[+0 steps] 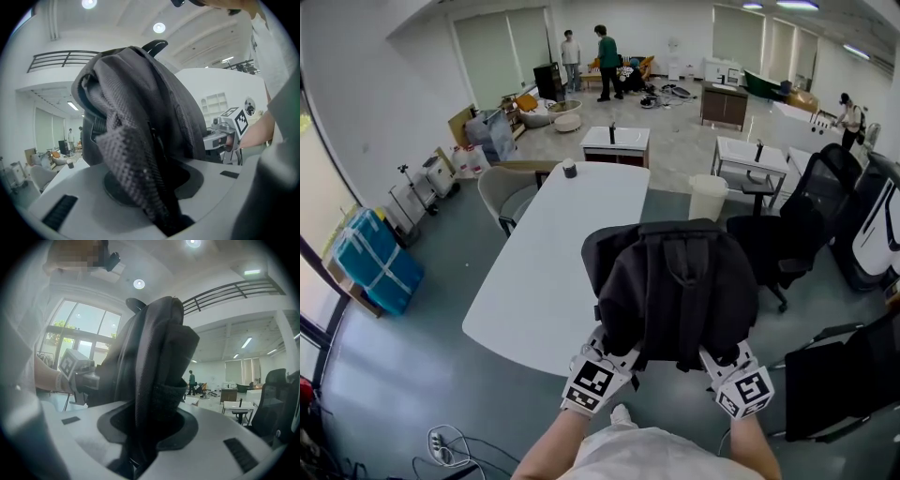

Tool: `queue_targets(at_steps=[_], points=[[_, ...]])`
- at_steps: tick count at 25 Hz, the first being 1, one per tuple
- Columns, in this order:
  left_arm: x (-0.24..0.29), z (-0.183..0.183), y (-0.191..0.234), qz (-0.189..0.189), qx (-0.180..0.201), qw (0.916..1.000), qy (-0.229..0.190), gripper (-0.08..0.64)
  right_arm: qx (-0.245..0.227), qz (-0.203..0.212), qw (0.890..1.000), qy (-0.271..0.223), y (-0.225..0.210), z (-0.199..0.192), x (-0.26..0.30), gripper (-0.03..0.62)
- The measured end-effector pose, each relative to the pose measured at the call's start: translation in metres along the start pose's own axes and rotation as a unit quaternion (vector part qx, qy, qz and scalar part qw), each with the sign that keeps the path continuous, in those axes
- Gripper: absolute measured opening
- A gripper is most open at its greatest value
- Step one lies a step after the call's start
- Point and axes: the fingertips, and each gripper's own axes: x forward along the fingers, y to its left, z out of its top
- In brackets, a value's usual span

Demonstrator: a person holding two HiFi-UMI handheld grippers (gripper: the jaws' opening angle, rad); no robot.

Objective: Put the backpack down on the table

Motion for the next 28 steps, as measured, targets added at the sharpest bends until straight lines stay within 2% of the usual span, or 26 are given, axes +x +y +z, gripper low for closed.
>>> queue_targets(at_steps=[6, 16, 28], points=[[-0.007, 0.000, 0.065, 0.020, 0.006, 0.9998, -0.008, 0.120, -0.006, 0.012, 1.000, -0.012, 0.007, 0.015, 0.066, 0.124], [-0.033, -0.011, 0.157, 0.073, -0.007, 0.9972, -0.013, 0.119, -0.016, 0.061, 0.998, -0.016, 0.035, 0.032, 0.163, 0.126], [-0.047, -0.024, 0.208, 0.129, -0.033, 0.9910, -0.012, 0.117, -0.027, 0.118, 0.993, -0.008, 0.047, 0.040, 0.224, 0.126]])
